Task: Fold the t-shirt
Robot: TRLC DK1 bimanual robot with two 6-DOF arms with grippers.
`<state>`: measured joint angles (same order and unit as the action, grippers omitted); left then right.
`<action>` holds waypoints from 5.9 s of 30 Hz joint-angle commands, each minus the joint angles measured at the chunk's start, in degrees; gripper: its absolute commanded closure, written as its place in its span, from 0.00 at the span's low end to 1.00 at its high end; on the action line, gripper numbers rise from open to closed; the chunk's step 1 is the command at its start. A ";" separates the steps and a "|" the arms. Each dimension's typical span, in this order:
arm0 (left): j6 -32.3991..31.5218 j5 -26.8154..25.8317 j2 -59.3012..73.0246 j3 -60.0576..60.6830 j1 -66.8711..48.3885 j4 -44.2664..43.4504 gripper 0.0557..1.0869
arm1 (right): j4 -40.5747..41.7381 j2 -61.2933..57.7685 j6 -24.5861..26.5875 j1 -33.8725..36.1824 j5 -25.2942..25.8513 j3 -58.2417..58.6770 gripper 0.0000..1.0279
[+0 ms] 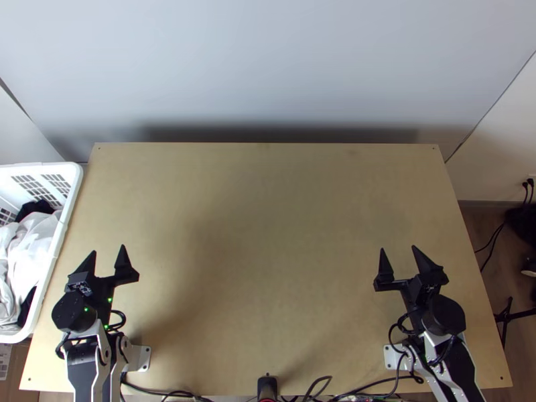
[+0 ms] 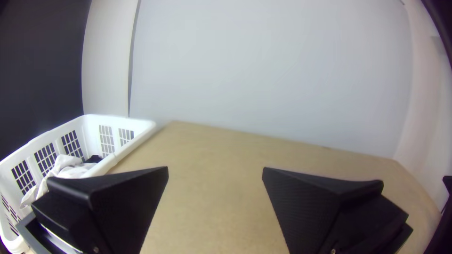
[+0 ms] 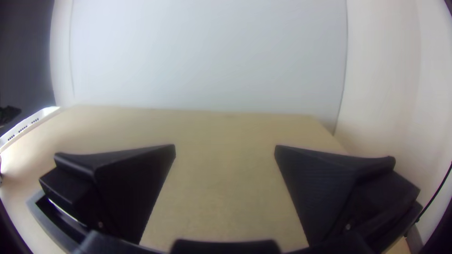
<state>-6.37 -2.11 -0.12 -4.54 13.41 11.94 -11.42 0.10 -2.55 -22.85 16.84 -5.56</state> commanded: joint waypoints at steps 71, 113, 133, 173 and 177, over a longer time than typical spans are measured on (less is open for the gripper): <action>9.80 12.57 126.59 -80.28 54.79 2.03 0.06 | -33.05 -47.38 -0.18 15.29 0.21 -62.99 0.05; -11.03 -48.34 76.15 -87.57 45.65 14.33 0.96 | -31.82 -48.44 -1.32 16.08 0.21 -59.92 0.05; -61.92 -49.13 44.15 -72.37 20.69 -28.29 0.97 | -29.01 -43.69 -1.23 15.56 0.12 -52.97 0.05; -15.25 -26.89 79.66 -47.58 -61.84 -30.75 0.97 | -25.23 -42.64 3.51 17.49 0.30 -48.14 0.05; -13.49 -23.38 88.19 -49.78 -65.00 -30.75 0.97 | -25.05 -43.25 3.07 17.93 0.21 -48.05 0.05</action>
<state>-24.18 -30.52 75.48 -51.77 -44.62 -18.02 -37.06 -42.33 0.49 -5.69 17.12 -53.91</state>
